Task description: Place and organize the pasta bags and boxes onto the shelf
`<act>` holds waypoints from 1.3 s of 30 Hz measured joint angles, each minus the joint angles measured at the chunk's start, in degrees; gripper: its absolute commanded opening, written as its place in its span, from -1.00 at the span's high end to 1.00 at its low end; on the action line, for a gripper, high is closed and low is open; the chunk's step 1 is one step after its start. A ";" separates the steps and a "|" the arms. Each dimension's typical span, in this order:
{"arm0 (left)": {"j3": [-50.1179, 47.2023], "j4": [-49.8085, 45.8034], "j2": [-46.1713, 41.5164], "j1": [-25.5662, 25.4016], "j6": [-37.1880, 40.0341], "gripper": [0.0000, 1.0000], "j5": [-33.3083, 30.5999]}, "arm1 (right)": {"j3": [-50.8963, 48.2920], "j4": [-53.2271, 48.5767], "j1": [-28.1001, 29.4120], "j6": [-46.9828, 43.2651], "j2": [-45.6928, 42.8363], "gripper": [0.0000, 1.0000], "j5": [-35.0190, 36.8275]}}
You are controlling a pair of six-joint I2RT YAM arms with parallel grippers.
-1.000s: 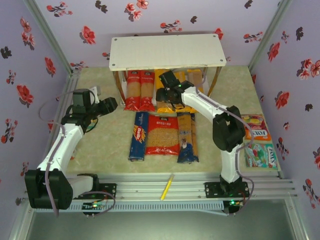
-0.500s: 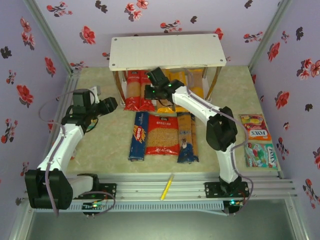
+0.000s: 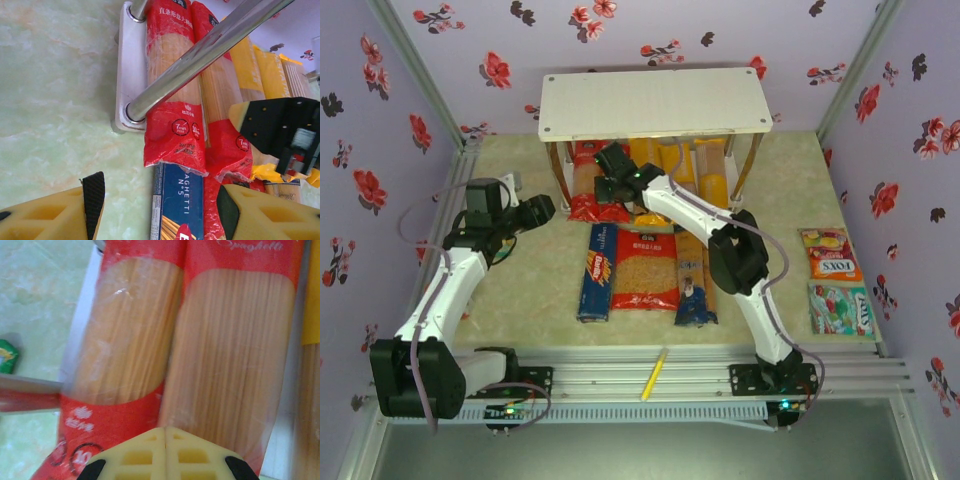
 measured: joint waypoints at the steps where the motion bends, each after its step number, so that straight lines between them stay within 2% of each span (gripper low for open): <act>1: 0.00 0.00 0.00 0.00 0.02 -0.26 0.00 | 0.39 -0.31 0.00 -0.07 0.68 1.00 0.50; 6: 0.00 0.02 0.00 0.00 0.17 -0.26 0.00 | 2.23 -2.08 -0.11 -0.04 3.17 1.00 2.29; 23: 0.00 0.00 0.00 0.00 0.20 -0.26 0.00 | 3.08 -3.45 -1.33 0.09 3.76 1.00 4.63; 34: -0.74 0.02 -0.04 0.00 0.20 -0.29 0.00 | 4.02 -2.32 -2.08 -0.11 4.61 1.00 -0.87; 36: -1.05 0.00 -0.09 0.00 0.24 -0.29 0.00 | 4.13 -2.21 -2.23 -0.28 4.68 0.88 -1.66; 39: -1.16 -0.20 -0.42 0.00 0.87 -0.29 -0.04 | 4.09 -1.86 -2.27 -0.85 4.66 0.47 -2.71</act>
